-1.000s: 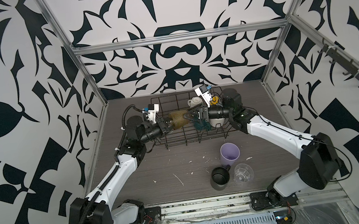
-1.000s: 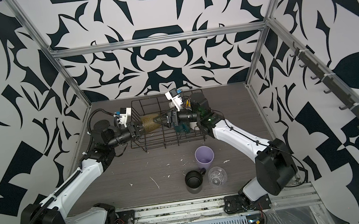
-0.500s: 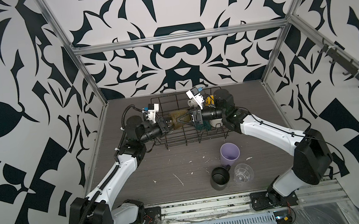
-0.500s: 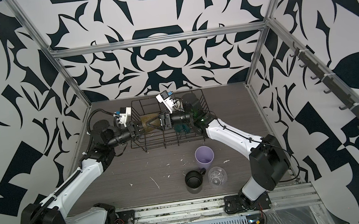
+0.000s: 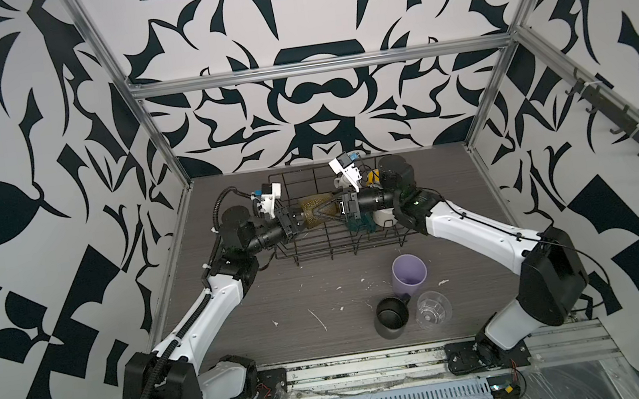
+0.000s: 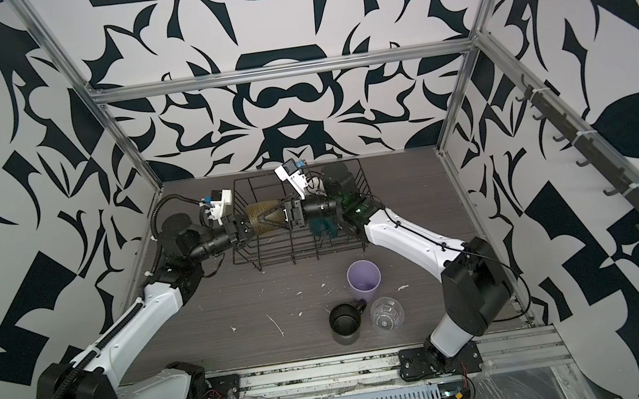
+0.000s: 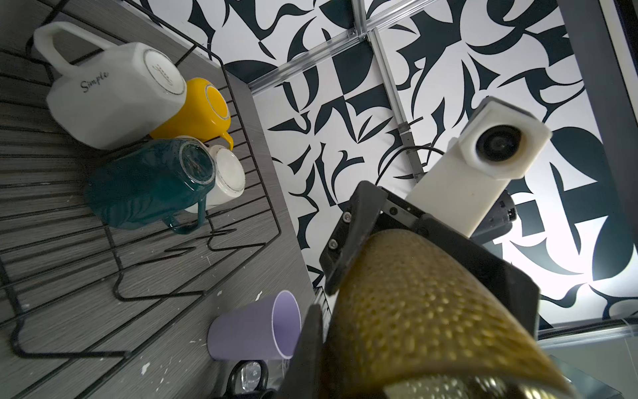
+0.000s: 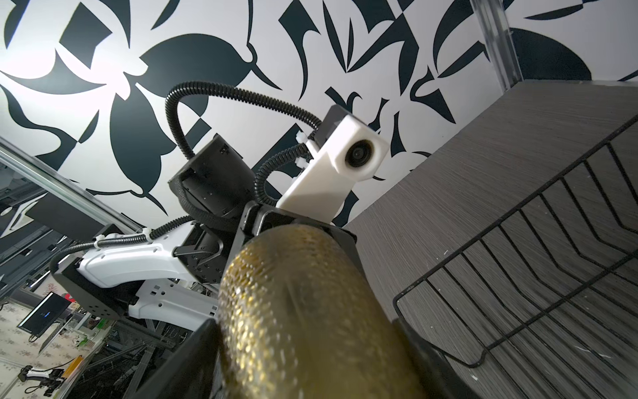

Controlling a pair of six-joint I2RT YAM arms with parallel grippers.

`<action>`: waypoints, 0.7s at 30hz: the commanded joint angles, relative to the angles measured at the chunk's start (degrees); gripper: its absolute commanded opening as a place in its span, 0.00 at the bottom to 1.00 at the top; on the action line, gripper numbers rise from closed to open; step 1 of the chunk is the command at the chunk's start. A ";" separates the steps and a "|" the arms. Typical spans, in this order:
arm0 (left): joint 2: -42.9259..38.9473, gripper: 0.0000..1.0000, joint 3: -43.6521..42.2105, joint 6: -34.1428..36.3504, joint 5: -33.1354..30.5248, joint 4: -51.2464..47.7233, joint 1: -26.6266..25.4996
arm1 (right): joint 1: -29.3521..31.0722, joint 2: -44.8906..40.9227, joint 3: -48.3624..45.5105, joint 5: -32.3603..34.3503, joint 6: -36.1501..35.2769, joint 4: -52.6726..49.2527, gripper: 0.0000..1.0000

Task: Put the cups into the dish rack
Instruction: 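Carry the gold glass over the rack while the right gripper moves to meet it, then close the right gripper on the gold glass and open the left gripper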

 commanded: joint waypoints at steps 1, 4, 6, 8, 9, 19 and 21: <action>0.58 0.00 0.78 -0.20 1.08 3.00 -0.92 | 1.95 1.21 2.10 0.82 -0.02 -1.41 0.56; 0.92 0.00 1.02 -0.32 1.11 3.03 -0.93 | 1.93 1.21 2.23 0.89 -0.02 -1.86 0.42; 1.21 0.00 1.19 -0.34 1.10 3.00 -0.82 | 1.94 1.05 2.51 1.24 -0.04 -2.49 0.32; 1.34 0.00 1.32 -0.43 1.19 3.09 -0.76 | 1.96 0.98 2.87 1.56 -0.38 -3.26 0.23; 1.35 0.00 1.32 -0.47 1.27 3.11 -0.77 | 1.93 0.84 2.97 1.83 -0.42 -3.44 0.20; 1.31 0.03 1.23 -0.72 1.02 2.55 -0.64 | 1.93 -0.37 3.63 3.72 -0.03 -4.14 0.00; 1.27 0.07 1.27 -0.75 0.92 2.56 -0.60 | 2.00 -0.95 3.60 4.74 -0.11 -4.52 0.00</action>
